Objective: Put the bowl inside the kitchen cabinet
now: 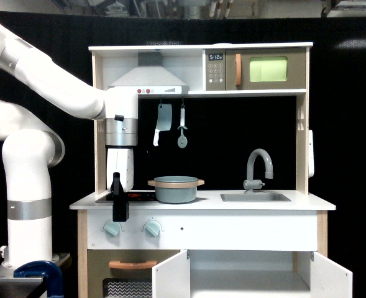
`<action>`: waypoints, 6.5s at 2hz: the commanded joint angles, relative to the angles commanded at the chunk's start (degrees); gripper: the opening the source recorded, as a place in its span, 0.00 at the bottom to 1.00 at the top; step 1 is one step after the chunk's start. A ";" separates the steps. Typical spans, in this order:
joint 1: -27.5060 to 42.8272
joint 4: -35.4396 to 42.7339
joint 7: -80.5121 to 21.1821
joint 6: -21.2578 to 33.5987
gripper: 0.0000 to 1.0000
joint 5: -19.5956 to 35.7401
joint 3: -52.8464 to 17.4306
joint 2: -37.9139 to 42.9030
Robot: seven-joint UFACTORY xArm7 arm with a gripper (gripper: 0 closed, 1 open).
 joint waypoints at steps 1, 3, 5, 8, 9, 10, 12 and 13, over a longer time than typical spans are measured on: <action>3.00 0.15 -0.33 4.42 1.00 -0.86 1.26 -7.37; 3.91 6.38 -0.05 2.78 1.00 1.92 -2.85 -9.33; 7.92 13.84 8.92 -6.56 1.00 11.34 -1.26 -0.30; 20.87 6.48 -4.57 -24.67 1.00 30.76 -13.42 10.23; 22.57 6.34 -5.85 -26.44 1.00 32.17 -14.47 11.56; 22.76 9.48 -9.75 -22.54 1.00 30.01 -17.28 14.62; 24.41 10.13 -11.08 -24.35 0.00 31.38 -18.27 17.04; 23.47 10.54 -10.29 -22.89 0.00 30.10 -18.22 16.09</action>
